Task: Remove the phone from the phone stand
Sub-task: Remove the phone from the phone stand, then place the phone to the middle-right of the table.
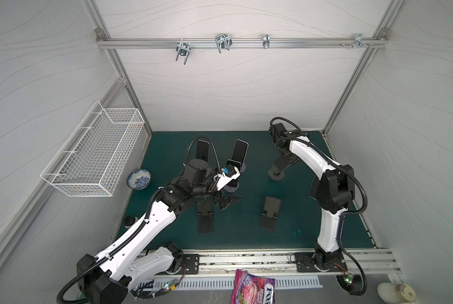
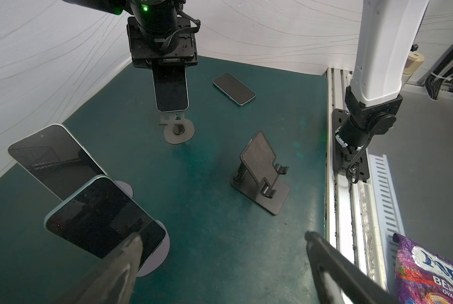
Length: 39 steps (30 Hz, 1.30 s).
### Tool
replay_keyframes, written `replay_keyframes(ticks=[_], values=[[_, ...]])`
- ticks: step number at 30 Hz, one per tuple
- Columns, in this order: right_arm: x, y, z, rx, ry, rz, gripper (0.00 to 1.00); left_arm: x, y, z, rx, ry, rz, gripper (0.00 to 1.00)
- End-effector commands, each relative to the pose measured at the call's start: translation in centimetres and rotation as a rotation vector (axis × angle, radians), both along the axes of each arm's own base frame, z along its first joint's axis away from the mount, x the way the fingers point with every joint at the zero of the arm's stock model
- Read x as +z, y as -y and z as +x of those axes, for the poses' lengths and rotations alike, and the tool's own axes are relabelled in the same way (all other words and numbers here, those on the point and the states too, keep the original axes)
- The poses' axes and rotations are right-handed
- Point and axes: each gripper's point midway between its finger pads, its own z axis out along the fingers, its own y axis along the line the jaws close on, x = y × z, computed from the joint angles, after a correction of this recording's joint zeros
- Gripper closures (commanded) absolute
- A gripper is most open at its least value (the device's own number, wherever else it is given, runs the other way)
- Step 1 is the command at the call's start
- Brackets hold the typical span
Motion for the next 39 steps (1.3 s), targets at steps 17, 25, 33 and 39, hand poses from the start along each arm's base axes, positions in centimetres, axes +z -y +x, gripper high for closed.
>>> replay_keyframes(ticks=[17, 25, 33, 39], values=[[6.5, 1.3, -0.8, 0.131, 0.113, 0.047, 0.28, 0.0, 1.0, 0.4, -0.012, -0.002, 0.017, 0.02], [9.0, 1.7, -2.2, 0.273, 0.141, 0.032, 0.29, 1.0, 1.9, 0.1, -0.008, 0.024, 0.041, 0.02], [10.3, 2.2, -6.0, 0.460, 0.135, 0.003, 0.29, 2.8, 2.7, -0.7, 0.003, 0.024, 0.009, 0.02], [9.4, 3.0, -10.6, 0.559, 0.112, 0.023, 0.29, 3.8, 4.1, -2.6, -0.044, 0.032, 0.003, 0.02]])
